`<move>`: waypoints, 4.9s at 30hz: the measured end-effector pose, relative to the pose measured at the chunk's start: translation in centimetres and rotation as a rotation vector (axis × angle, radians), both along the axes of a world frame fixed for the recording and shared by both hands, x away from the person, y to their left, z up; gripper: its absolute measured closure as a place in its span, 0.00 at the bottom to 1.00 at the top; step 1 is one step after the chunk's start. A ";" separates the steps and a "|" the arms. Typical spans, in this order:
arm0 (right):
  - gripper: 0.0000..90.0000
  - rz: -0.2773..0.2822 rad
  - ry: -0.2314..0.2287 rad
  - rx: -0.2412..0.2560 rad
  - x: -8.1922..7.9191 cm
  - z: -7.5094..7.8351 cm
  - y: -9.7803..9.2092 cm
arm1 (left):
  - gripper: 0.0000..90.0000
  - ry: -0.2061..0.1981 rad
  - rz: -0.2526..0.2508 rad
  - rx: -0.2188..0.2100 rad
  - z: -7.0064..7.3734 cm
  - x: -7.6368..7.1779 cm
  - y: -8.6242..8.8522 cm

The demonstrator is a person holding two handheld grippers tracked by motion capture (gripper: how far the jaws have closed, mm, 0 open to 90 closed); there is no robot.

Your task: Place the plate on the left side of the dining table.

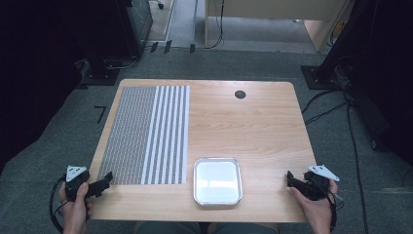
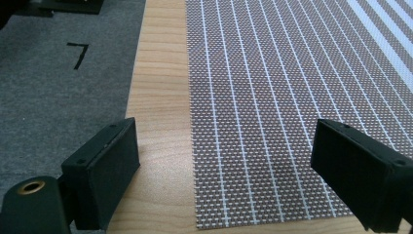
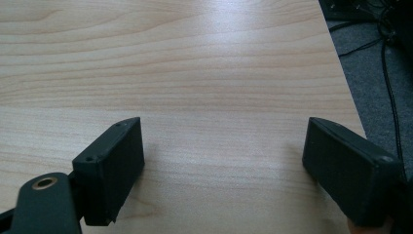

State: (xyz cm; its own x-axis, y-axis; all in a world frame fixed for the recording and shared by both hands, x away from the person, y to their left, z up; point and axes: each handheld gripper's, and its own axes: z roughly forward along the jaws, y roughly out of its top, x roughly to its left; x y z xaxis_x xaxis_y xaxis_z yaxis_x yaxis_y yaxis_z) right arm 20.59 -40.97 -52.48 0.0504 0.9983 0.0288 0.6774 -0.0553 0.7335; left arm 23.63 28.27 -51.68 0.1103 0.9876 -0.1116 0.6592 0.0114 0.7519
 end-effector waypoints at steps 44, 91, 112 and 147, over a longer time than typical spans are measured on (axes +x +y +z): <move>0.20 -0.023 -0.141 0.081 -0.4 4.2 5.8 | 0.08 -0.105 -0.042 0.024 4.0 -0.5 -10.7; 0.60 0.192 -0.192 0.210 -0.3 3.9 14.9 | 0.29 -0.060 -0.284 -0.079 4.0 -1.2 -24.9; 0.93 0.228 -0.071 0.346 -0.5 2.6 15.3 | 0.83 -0.028 -0.402 -0.049 2.2 -2.3 -27.0; 0.98 0.153 -0.016 0.414 -1.5 3.0 15.9 | 0.86 -0.041 -0.420 0.012 1.5 -2.5 -27.8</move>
State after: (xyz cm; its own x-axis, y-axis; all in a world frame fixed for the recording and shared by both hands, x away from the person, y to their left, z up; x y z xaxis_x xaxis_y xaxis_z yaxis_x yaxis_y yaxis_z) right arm 19.10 -25.06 -49.48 -0.1014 0.8982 0.4278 0.6893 -0.2467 0.6812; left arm 21.15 0.42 -50.19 0.5076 0.8571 -0.0876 0.5745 -0.2610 0.7757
